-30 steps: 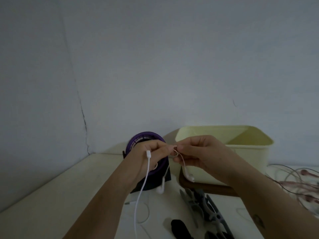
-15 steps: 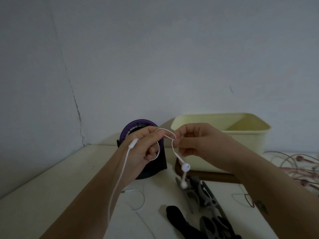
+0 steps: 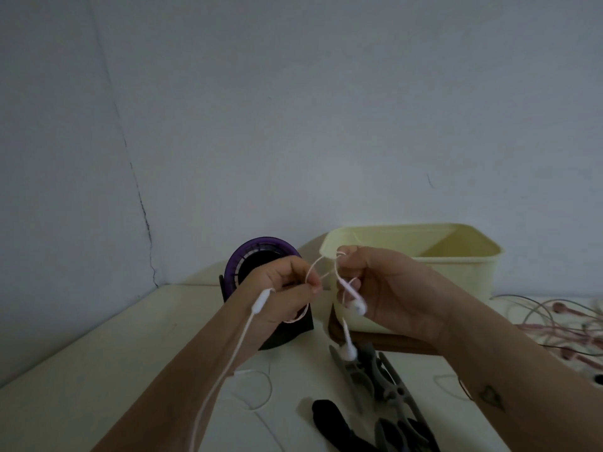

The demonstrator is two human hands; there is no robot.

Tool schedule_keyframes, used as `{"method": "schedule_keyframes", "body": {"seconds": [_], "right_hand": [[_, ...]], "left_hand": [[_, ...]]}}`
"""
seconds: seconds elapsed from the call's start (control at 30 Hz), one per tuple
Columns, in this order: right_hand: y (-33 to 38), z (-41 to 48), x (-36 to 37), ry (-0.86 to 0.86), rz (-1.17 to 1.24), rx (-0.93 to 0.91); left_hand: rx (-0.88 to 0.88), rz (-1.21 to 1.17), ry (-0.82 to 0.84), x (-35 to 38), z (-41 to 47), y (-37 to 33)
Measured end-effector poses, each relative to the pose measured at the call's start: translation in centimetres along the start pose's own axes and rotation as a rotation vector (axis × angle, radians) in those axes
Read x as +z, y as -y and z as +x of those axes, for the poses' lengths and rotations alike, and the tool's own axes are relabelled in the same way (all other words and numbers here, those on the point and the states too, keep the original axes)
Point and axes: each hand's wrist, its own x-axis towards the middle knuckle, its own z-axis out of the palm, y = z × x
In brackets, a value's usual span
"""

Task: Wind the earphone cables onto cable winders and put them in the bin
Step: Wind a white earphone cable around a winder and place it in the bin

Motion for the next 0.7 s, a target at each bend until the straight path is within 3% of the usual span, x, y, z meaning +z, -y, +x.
{"method": "schedule_keyframes", "body": {"seconds": [0.07,0.17,0.4,0.6,0.7], "right_hand": [[-0.06,0.07,-0.18,-0.011,-0.071,-0.014],[-0.08,-0.01,-0.05,-0.041,-0.163,-0.057],[-0.22,0.36,-0.30,-0.248,-0.373,-0.186],[-0.14,0.34,-0.18,-0.360,-0.657,-0.272],[-0.03,0.10,0.18,-0.364,-0.738,-0.296]], "left_hand": [[0.001,0.165,0.002,0.16,0.01,0.00],[-0.048,0.230,0.047,0.12,-0.30,0.11],[-0.107,0.070,0.146,0.30,-0.54,0.02],[-0.122,0.003,-0.023,0.02,-0.07,0.74],[-0.138,-0.121,-0.001,-0.37,-0.21,0.56]]}}
